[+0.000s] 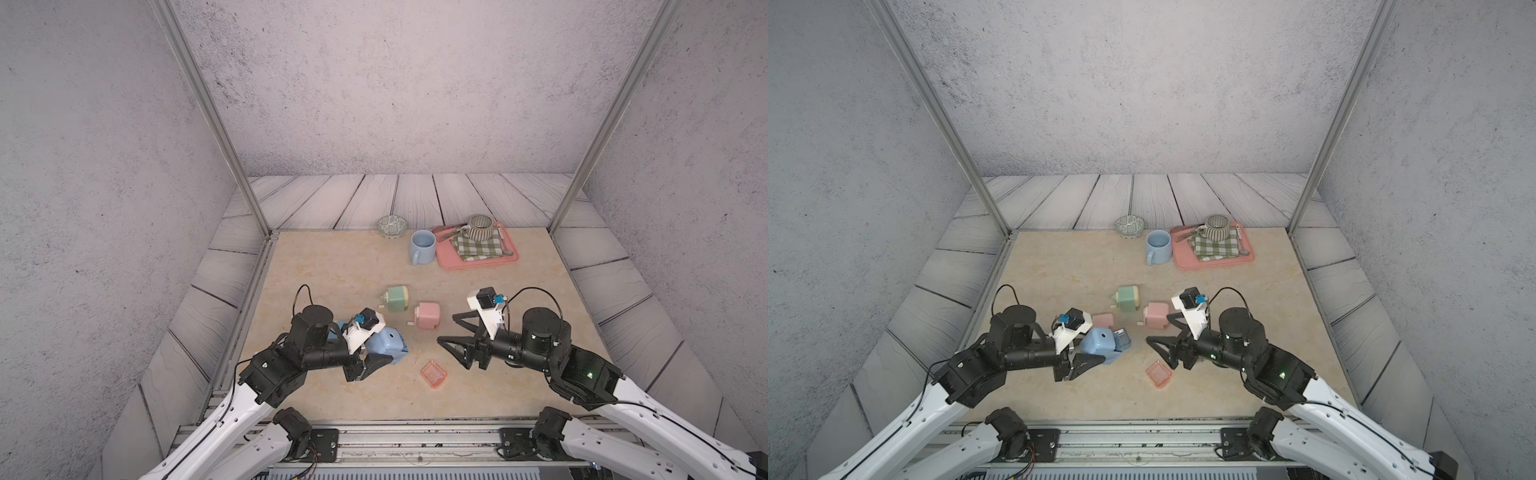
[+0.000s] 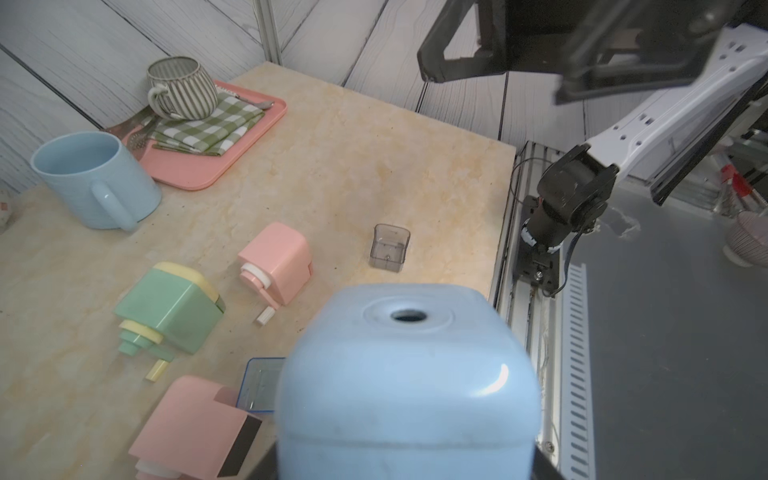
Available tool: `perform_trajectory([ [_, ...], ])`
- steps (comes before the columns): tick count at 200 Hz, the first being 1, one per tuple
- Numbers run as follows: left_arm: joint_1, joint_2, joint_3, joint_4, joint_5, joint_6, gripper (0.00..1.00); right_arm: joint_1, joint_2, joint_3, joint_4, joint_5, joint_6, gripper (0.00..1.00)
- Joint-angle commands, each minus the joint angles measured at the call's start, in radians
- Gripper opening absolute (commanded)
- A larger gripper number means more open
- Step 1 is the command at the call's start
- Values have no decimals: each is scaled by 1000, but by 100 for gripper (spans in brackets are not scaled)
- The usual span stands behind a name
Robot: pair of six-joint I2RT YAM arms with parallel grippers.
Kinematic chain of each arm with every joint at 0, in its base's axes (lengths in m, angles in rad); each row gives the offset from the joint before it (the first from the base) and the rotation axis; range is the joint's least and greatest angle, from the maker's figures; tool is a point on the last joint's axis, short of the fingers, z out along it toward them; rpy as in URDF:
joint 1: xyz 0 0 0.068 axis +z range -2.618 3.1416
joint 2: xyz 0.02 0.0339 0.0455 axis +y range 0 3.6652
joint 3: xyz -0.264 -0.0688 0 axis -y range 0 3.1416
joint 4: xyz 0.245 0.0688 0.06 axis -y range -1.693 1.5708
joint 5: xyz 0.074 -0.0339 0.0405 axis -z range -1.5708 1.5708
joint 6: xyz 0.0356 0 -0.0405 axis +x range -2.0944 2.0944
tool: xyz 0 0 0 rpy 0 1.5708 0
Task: Put the tray back into the pencil sharpener
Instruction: Pick up the pencil sharpener from the center of the board, then pick up the container from the center of the board.
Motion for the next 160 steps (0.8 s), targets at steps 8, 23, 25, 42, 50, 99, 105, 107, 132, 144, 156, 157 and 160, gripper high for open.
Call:
perform_trajectory([
  [8, -25, 49, 31, -51, -36, 110, 24, -17, 60, 20, -490, 390, 367, 74],
  [23, -48, 75, 33, -56, -54, 139, 23, -61, 131, 36, -578, 332, 392, 72],
  [25, -49, 77, 33, -57, -55, 142, 22, -69, 143, 39, -587, 321, 393, 72],
  [42, -67, 100, 36, -61, -78, 171, 22, -139, 243, 68, -639, 229, 350, 71],
  [50, -73, 109, 37, -67, -89, 187, 22, -164, 283, 78, -648, 212, 317, 71],
  [99, -113, 157, 32, -89, -158, 269, 21, -295, 468, 94, -536, 125, 127, 59],
  [105, -117, 160, 29, -85, -164, 274, 21, -305, 497, 100, -519, 112, 106, 57],
  [107, -118, 162, 28, -83, -167, 275, 21, -306, 504, 102, -515, 109, 101, 57],
  [132, -132, 186, 21, -62, -186, 290, 21, -319, 604, 124, -464, 84, 39, 49],
  [144, -138, 200, 21, -56, -187, 296, 21, -321, 643, 131, -439, 78, 15, 44],
  [156, -144, 210, 19, -54, -189, 302, 21, -325, 672, 134, -421, 79, -2, 41],
  [157, -144, 211, 19, -54, -190, 303, 21, -324, 674, 135, -420, 80, -3, 41],
  [160, -145, 213, 19, -52, -190, 304, 21, -326, 682, 136, -419, 83, -8, 40],
])
